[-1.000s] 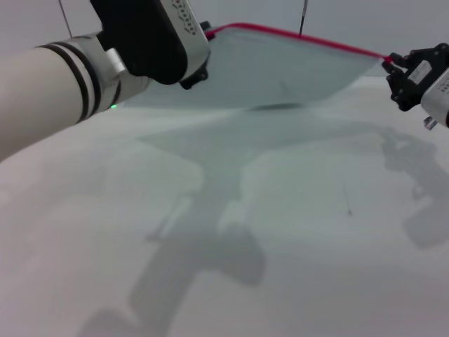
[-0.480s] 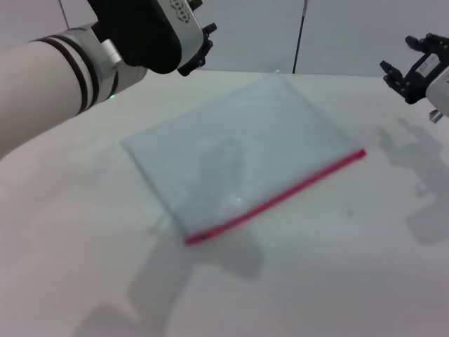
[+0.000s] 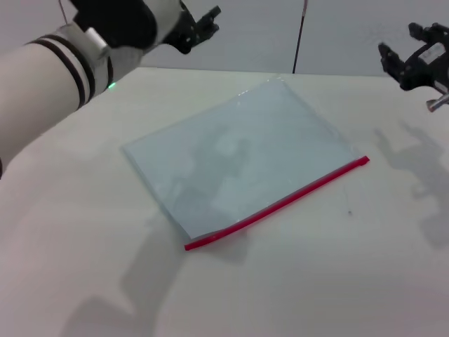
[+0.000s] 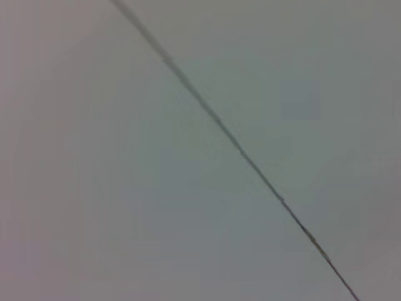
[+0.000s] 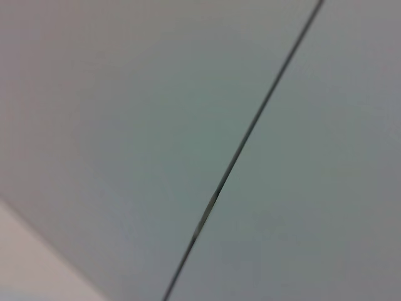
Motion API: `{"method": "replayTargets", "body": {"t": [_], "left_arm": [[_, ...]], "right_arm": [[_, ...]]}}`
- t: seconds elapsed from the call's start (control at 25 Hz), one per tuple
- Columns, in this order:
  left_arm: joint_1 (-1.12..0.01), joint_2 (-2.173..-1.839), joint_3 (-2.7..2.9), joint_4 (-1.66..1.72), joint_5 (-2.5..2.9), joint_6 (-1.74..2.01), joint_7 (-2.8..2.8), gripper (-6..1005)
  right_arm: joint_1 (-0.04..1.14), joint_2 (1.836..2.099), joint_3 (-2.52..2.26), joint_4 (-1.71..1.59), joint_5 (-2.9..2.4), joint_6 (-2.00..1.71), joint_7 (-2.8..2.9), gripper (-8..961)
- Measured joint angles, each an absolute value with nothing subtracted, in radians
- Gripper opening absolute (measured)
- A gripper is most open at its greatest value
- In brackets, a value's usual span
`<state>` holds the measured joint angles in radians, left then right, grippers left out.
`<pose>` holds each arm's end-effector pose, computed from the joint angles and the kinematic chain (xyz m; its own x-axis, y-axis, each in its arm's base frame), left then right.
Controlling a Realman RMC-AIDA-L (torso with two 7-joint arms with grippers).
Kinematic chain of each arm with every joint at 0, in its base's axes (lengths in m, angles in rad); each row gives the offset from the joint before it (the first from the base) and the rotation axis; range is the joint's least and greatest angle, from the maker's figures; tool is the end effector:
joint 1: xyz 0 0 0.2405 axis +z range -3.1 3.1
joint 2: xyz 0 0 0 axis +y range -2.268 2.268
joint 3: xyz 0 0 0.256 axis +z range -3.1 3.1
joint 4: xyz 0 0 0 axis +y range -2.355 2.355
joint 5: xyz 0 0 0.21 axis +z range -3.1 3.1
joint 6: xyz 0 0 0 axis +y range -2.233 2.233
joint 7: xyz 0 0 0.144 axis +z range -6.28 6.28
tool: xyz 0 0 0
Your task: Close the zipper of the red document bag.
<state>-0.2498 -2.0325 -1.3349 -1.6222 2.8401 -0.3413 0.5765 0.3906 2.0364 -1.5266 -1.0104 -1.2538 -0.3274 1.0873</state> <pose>-0.1227 0.3767 0.0287 0.9894 -0.0874 0.1164 0.0696 -0.4180 -0.9058 0.2255 0.4202 0.0210 0.9543 -0.0389 -0.2963 -0.2831 -0.4357 -0.8544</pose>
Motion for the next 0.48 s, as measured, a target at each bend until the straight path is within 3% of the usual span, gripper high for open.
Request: {"method": "replayTargets", "body": {"t": [0.12, 0.48], "left_arm": [[-0.249, -2.032, -1.332, -1.537, 2.773, -0.195, 0.506, 739], [-0.246, -2.029, -1.199, -1.170, 2.519, 0.422, 0.478, 733]], "right_arm": [[0.347, 2.039, -1.566, -1.056, -1.125, -0.331, 1.067, 553], [0.286, 2.044, -1.649, -1.021, -0.566, -0.457, 0.619, 552]]}}
